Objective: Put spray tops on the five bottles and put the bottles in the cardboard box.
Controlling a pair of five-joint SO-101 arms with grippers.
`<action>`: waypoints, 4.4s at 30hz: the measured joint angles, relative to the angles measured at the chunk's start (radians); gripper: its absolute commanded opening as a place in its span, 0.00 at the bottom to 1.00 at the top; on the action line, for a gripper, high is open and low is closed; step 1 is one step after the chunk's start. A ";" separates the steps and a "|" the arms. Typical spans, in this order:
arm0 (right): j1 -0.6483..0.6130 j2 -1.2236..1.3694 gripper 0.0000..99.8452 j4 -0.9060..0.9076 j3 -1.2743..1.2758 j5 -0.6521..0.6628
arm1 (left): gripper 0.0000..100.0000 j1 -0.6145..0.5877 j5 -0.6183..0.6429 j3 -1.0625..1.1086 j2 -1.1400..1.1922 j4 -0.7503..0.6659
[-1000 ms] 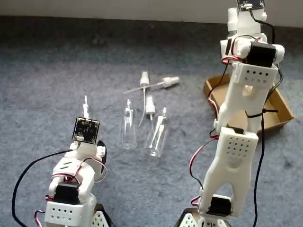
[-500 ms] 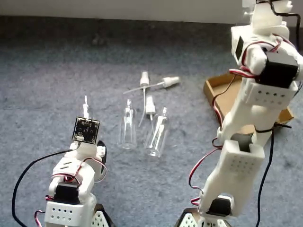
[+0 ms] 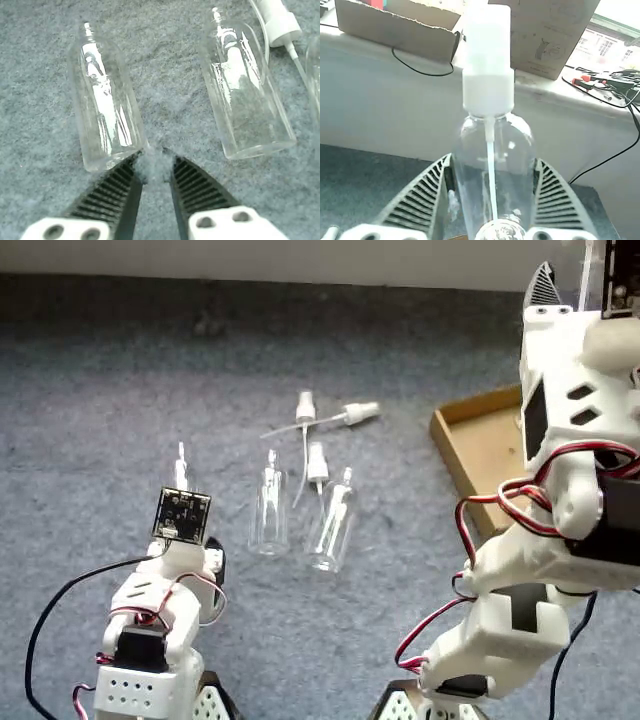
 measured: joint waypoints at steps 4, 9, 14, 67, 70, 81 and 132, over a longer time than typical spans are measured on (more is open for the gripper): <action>0.000 -0.037 0.13 0.000 0.000 0.000 | 0.00 0.000 0.000 0.000 0.000 0.000; 0.000 -0.115 0.13 0.000 0.051 0.000 | 0.00 0.000 0.000 0.000 0.000 0.000; 0.000 -0.206 0.13 0.000 0.180 -0.049 | 0.00 0.000 0.000 0.000 0.000 0.000; -0.005 -0.862 0.13 -0.087 1.283 -0.187 | 0.00 0.000 0.000 0.000 0.000 0.000; -0.005 -0.904 0.13 -0.219 1.458 -0.187 | 0.00 0.000 0.000 0.000 0.000 0.000; -0.005 -0.967 0.13 -0.936 2.197 -0.189 | 0.00 0.000 0.000 0.000 0.000 0.000; 0.075 -0.242 0.13 -2.351 2.592 -0.479 | 0.00 0.000 0.000 0.000 0.000 0.000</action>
